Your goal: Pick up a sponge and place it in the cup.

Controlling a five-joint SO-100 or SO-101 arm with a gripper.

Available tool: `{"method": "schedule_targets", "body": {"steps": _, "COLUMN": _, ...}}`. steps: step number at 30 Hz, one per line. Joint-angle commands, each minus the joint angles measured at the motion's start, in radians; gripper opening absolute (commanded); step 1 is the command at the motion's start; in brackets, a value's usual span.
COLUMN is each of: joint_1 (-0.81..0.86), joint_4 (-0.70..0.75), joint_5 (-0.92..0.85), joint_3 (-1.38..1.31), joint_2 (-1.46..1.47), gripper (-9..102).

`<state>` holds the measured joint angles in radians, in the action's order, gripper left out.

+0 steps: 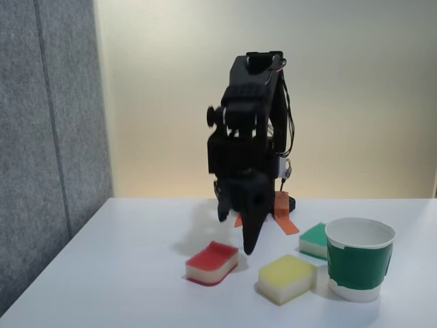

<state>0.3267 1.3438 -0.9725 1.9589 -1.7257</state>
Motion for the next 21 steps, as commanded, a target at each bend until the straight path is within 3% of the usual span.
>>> {"method": "schedule_targets", "body": {"steps": 1, "joint_1": 0.015, "joint_4": 0.066, "joint_5": -0.031, "joint_3": -0.084, "joint_2": -0.069, "gripper": 44}}
{"method": "schedule_targets", "body": {"steps": 21, "joint_1": 0.029, "joint_4": 0.155, "joint_5": -0.202, "joint_3": -0.479, "joint_2": 0.236, "gripper": 45}}
